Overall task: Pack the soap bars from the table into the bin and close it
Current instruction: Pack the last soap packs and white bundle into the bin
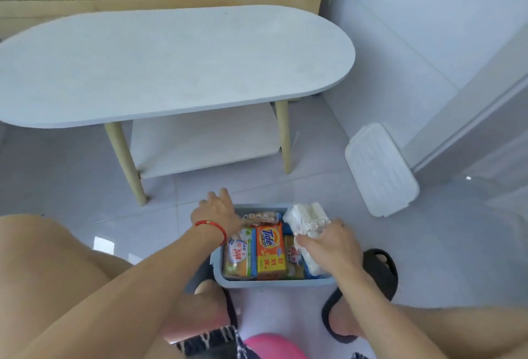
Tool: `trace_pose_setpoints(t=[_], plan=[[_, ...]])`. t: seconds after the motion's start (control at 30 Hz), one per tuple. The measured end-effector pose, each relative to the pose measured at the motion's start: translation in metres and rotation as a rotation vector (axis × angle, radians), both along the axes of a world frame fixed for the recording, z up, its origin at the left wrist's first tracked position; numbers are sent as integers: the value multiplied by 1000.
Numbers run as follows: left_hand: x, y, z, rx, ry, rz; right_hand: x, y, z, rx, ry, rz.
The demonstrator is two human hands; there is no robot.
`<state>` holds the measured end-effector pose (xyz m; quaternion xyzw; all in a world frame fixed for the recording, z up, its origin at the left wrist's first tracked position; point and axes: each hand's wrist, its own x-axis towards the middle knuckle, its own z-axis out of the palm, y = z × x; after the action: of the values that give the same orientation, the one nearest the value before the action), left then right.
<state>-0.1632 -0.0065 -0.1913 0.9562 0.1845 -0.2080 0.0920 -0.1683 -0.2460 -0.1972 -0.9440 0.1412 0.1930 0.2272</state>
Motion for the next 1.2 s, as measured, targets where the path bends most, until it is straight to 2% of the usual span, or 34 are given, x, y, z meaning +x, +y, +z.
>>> trace_pose_setpoints(t=[0.13,0.27,0.4,0.47,0.53,0.6,0.67,0.77,0.97,1.03,1.1,1.17,1.2], plan=[[-21,-11,-34,-212,26,240,-11,22,-39,-161,-88,-7],[-32,-10,-54,-352,-27,529,-19,40,-57,-253,-106,32],[-34,0,-66,-439,42,656,-19,32,-63,-322,-141,150],[-33,0,-69,-418,52,618,-9,22,-56,-319,-206,184],[-31,-2,-71,-380,47,604,4,11,-47,-274,-65,91],[-27,-3,-71,-365,37,637,17,2,-42,-27,207,-67],[-21,-4,-72,-345,31,665,29,-8,-45,161,318,-100],[-7,-10,-73,-389,-7,710,49,-20,-42,254,252,-104],[40,-14,-72,-656,-69,828,110,-59,-37,365,122,-28],[57,-12,-71,-765,-53,833,131,-85,-40,295,-34,-160],[68,-12,-71,-849,-21,819,149,-114,-42,109,-260,-439],[72,-13,-71,-887,4,805,161,-140,-42,17,-302,-645],[72,-12,-71,-907,11,812,165,-152,-44,34,-266,-647]])
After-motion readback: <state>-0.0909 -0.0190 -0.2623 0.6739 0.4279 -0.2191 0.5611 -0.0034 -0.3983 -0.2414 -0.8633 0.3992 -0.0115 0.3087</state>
